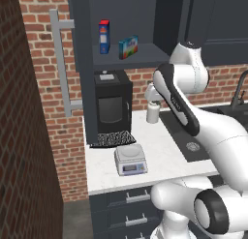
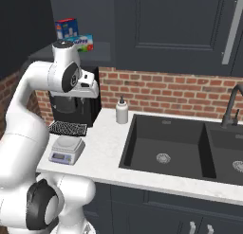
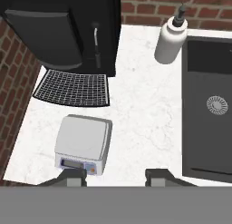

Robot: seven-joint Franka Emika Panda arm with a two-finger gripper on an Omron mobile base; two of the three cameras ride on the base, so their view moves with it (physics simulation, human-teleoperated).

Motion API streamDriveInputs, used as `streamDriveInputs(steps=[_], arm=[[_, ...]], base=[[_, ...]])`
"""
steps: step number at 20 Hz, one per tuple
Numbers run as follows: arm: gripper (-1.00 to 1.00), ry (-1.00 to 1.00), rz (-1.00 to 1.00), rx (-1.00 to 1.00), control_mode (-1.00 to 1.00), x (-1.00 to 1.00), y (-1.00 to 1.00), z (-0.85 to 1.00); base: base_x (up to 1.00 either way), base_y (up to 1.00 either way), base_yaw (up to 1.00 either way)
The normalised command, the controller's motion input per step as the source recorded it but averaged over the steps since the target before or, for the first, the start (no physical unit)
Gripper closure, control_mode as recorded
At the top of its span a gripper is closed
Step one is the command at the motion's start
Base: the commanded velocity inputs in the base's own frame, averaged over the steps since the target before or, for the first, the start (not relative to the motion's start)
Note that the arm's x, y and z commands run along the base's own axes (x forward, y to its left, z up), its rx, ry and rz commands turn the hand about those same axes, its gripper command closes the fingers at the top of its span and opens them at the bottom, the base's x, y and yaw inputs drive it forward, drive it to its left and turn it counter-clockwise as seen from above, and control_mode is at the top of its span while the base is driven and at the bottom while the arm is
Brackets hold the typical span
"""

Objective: Pick the boxed food and place it on the digital scale for weighing, and close the cabinet.

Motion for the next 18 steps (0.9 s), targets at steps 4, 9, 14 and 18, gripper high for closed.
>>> streamDriveInputs(steps=[4, 9, 14, 18], arm=[[-1.00, -0.14, 0.00, 0.00, -1.00, -0.44, 0.02, 0.00], [-1.00, -0.28, 0.00, -0.01, -1.00, -0.67, 0.00, 0.01], [-1.00, -0.30, 0.00, 0.00, -1.00, -0.53, 0.00, 0.25], [-1.00, -0.19, 0.00, 0.00, -1.00, -0.31, 0.00, 0.61]], base=[[0.00, 0.00, 0.00], [0.00, 0.00, 0.00], [0.00, 0.00, 0.00], [0.00, 0.00, 0.00]])
